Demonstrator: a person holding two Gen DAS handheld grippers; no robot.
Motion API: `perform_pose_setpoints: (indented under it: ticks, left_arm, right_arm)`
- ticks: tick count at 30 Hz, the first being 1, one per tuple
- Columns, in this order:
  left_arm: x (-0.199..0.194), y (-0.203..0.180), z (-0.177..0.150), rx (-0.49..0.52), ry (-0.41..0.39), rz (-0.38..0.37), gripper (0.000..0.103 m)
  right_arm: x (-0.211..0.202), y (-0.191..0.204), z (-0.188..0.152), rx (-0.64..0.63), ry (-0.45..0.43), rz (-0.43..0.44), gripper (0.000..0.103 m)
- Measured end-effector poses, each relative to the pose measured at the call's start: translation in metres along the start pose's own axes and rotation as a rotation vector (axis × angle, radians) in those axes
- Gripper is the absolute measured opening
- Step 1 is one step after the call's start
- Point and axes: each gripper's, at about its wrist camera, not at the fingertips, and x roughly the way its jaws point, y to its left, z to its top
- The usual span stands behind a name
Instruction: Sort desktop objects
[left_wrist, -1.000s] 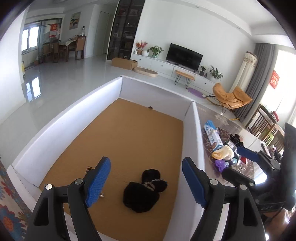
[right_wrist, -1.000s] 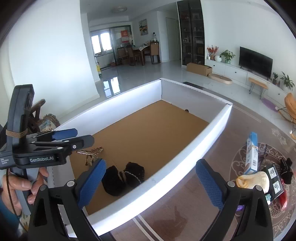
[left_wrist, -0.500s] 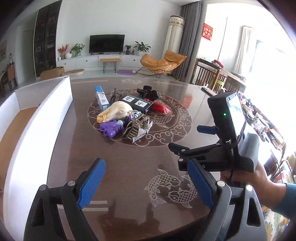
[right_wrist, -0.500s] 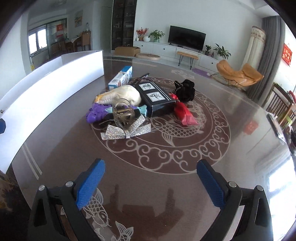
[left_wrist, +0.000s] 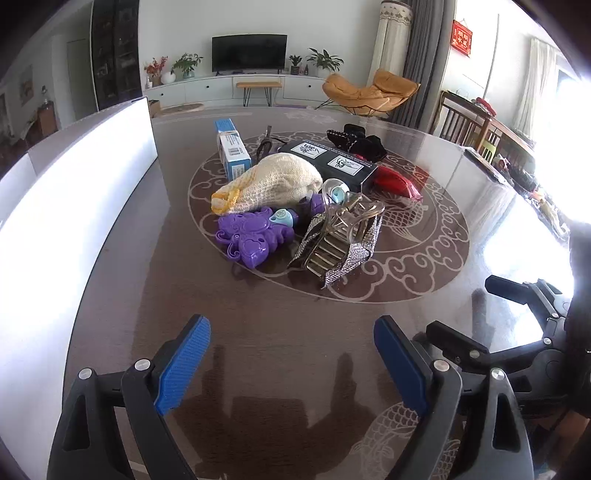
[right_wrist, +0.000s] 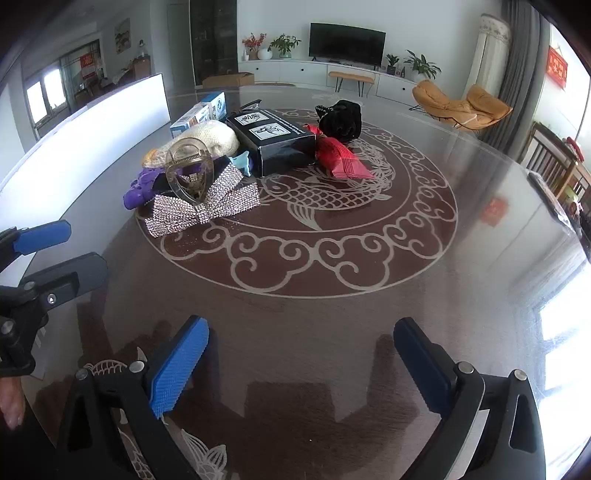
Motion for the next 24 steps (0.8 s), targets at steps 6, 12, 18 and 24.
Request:
perform_pose_setpoints:
  ticks: [6, 12, 18, 24]
  left_arm:
    - [0.011, 0.004, -0.004, 0.002, 0.019, 0.003, 0.09]
    - [0.014, -0.003, -0.006, 0.047, 0.016, 0.039, 0.093]
    - [0.014, -0.006, -0.006, 0.075, 0.037, 0.046, 0.1]
    - [0.014, -0.004, -0.006, 0.064, 0.043, 0.058, 0.103]
  right_arm:
    - [0.001, -0.005, -0.001, 0.041, 0.007, -0.001, 0.103]
    - [0.0, -0.004, -0.002, 0.041, 0.007, -0.001, 0.103]
    - [0.0, -0.005, -0.001, 0.041, 0.007, -0.002, 0.103]
    - [0.0, -0.005, -0.001, 0.041, 0.007, -0.001, 0.103]
